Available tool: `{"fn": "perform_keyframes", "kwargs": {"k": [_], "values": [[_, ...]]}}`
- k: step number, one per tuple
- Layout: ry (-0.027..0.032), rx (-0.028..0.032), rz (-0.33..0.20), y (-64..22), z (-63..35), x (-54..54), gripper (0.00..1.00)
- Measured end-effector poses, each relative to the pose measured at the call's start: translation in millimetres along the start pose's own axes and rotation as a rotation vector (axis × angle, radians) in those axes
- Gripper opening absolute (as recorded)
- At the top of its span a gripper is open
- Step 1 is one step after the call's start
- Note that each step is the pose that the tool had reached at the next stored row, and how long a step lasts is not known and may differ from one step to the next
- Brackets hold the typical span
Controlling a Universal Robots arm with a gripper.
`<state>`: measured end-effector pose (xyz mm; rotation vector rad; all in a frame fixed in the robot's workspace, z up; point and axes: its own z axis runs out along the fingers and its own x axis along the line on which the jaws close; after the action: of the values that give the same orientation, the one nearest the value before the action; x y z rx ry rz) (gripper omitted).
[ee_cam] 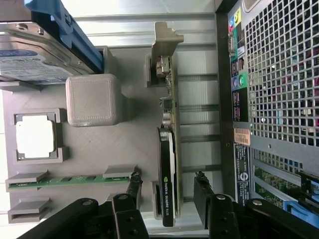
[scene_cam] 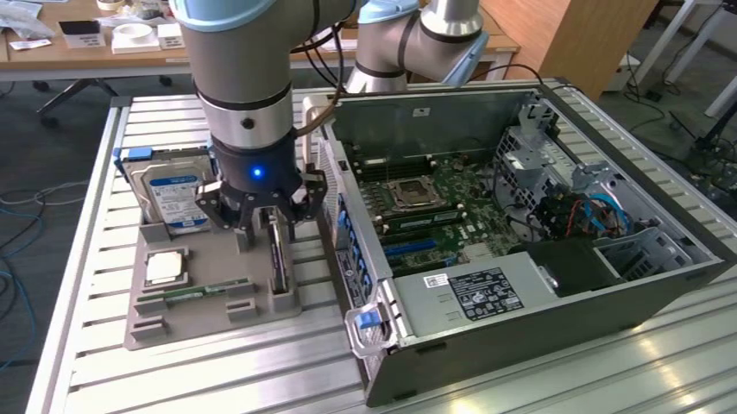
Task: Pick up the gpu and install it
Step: 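Pick up the gpu and move the gpu toward the slot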
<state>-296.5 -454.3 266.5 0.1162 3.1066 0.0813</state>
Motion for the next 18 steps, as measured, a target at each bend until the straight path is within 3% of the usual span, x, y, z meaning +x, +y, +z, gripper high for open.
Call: {"fn": "perform_keyframes", "kwargs": {"k": [18], "values": [[0.0, 0.0, 0.0, 8.4, 21.0, -2.2, 0.55]]}}
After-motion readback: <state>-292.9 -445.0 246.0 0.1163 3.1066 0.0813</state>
